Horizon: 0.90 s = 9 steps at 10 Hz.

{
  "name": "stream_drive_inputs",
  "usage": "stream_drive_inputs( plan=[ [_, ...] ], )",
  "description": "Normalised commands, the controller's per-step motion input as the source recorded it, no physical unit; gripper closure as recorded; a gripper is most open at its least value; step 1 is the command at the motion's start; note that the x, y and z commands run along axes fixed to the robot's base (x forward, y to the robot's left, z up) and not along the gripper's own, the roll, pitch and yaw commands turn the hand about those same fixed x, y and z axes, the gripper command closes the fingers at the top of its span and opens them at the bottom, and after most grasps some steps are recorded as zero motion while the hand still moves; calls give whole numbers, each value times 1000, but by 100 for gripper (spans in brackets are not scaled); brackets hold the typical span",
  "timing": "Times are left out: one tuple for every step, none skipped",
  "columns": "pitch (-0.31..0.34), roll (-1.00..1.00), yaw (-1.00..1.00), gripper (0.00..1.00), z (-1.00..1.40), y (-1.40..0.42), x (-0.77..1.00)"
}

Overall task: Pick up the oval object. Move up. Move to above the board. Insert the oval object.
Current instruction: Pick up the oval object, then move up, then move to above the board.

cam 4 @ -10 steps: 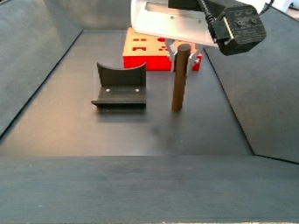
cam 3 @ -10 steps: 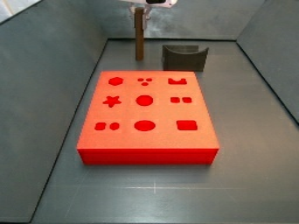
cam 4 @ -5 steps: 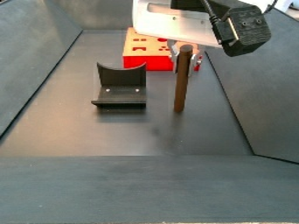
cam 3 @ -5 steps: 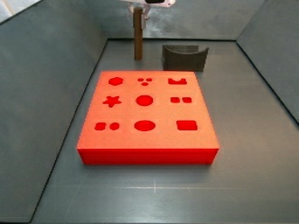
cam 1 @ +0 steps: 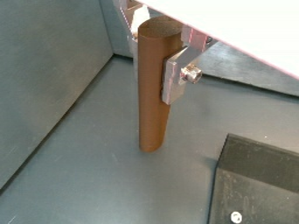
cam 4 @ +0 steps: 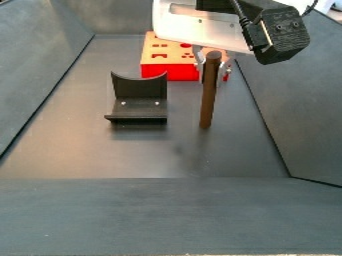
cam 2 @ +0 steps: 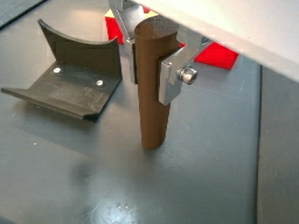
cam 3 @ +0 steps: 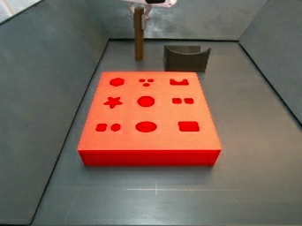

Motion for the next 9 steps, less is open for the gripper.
stream_drive_inputs(
  plan=[
    [0,0,0,100,0,0,0],
    [0,0,0,100,833,0,0],
    [-19,15,-11,100,811,52,45],
    [8,13,-17,100,656,42,32],
    [25,12,-19,100,552,33,23],
    [48,11,-20,100,329,25,17],
    [-175,-272,140,100,1000,-88,-120],
    [-157,-268,133,100,1000,-97,-132],
    [-146,-252,112,100,1000,-95,-134]
  ],
)
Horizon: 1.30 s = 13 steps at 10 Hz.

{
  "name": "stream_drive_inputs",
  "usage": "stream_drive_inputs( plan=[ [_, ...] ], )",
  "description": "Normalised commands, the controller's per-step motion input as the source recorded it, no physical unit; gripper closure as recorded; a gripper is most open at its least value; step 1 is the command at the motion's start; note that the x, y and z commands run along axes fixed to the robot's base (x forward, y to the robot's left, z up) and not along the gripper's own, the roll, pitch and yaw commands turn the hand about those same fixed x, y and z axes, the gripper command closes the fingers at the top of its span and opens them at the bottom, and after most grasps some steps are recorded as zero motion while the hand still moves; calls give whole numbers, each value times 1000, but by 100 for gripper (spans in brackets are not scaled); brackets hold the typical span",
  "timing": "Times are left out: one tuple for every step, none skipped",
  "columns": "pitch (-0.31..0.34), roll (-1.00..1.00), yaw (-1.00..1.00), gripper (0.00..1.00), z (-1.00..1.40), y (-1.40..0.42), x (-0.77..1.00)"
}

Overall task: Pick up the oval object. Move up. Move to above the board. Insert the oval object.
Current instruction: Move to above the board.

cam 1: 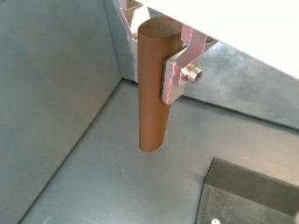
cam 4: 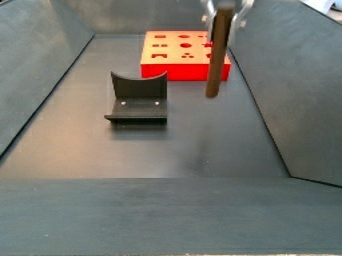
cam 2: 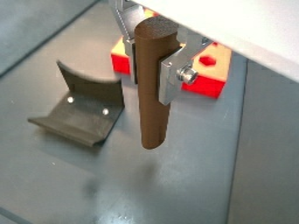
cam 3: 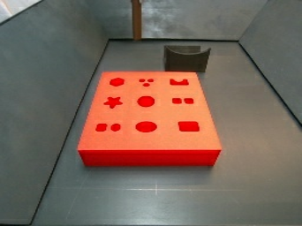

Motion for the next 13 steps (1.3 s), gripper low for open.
stream_drive_inputs(
  plan=[
    [-107,-211,65,100,1000,-83,-129],
    [-68,-183,35,100,1000,-75,-117],
    [-29,-154,10,100,940,-60,-98],
    [-13,-143,5,100,808,-46,-77],
    [24,-127,1,100,491,-19,-21],
    [38,-122,1,100,365,-11,-4],
    [334,135,1000,100,188,-1000,140],
    [332,142,1000,100,168,-1000,144],
    [393,239,958,100,181,-1000,147],
    [344,199,770,100,183,-1000,150],
    [240,136,431,100,178,-1000,160],
    [188,103,260,100,179,-1000,167],
    [145,70,127,100,182,-1000,174]
  ],
)
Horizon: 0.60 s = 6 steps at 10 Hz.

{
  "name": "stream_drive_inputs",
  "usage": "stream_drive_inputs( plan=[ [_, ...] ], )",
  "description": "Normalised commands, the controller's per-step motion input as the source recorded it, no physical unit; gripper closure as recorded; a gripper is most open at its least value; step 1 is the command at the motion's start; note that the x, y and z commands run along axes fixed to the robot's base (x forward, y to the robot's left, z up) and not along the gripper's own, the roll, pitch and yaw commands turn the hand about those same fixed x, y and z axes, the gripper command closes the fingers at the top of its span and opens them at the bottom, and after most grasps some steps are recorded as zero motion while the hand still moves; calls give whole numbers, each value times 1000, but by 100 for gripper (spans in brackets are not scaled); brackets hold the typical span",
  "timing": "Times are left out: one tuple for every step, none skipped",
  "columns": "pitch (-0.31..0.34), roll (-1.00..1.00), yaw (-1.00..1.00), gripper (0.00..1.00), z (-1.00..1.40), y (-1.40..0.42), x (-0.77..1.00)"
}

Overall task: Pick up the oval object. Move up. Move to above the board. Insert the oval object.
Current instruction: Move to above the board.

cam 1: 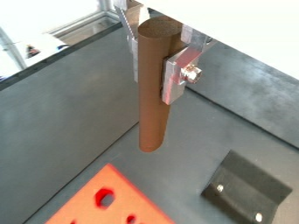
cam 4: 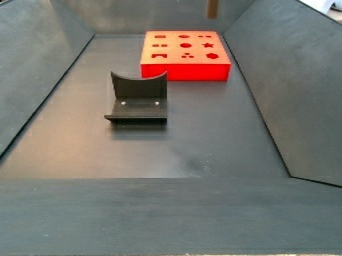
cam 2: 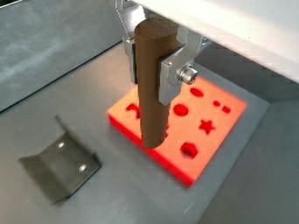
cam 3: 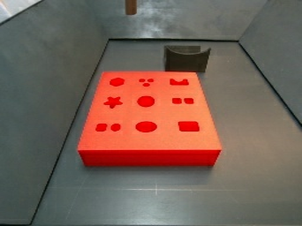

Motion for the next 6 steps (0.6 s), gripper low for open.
stream_drive_inputs(
  plan=[
    [118,38,58,100,182,-1000,184],
    [113,26,39,100,183,-1000,194],
    [115,12,28,100,184,-1000,207],
    [119,10,21,100,184,-1000,217],
    [118,8,15,100,192,-1000,238],
    [116,12,14,100,191,-1000,257]
  ],
)
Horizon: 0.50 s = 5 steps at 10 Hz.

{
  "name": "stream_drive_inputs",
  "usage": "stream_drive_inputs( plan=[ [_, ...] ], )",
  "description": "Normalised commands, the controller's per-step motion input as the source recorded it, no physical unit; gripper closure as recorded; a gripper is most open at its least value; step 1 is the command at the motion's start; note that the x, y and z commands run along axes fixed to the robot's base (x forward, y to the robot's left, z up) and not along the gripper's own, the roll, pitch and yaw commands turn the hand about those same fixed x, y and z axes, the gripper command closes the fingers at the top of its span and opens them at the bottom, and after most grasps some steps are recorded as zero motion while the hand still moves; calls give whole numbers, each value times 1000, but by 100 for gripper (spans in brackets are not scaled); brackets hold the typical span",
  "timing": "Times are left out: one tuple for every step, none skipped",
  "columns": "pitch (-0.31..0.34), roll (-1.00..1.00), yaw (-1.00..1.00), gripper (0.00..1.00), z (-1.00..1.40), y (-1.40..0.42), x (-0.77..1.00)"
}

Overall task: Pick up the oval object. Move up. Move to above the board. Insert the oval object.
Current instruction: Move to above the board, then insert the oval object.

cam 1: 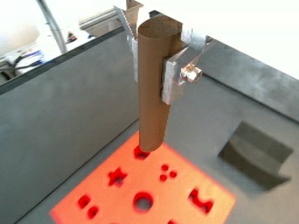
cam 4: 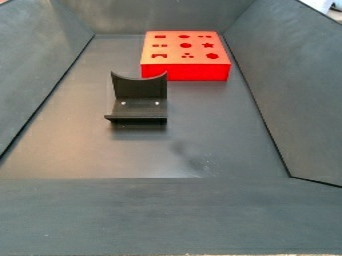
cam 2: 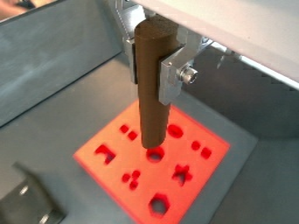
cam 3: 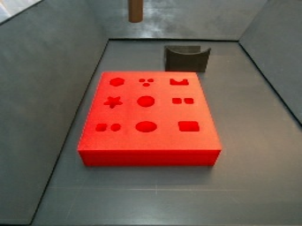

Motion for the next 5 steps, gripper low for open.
stream_drive_inputs(
  plan=[
    [118,24,11,100,142,-737,216],
    [117,36,11,100,92,-453,167],
    [95,48,11,100,49,-239,112],
    [0,0,0,100,0,17,0],
    [0,-19,0,100,0,0,0]
  ],
)
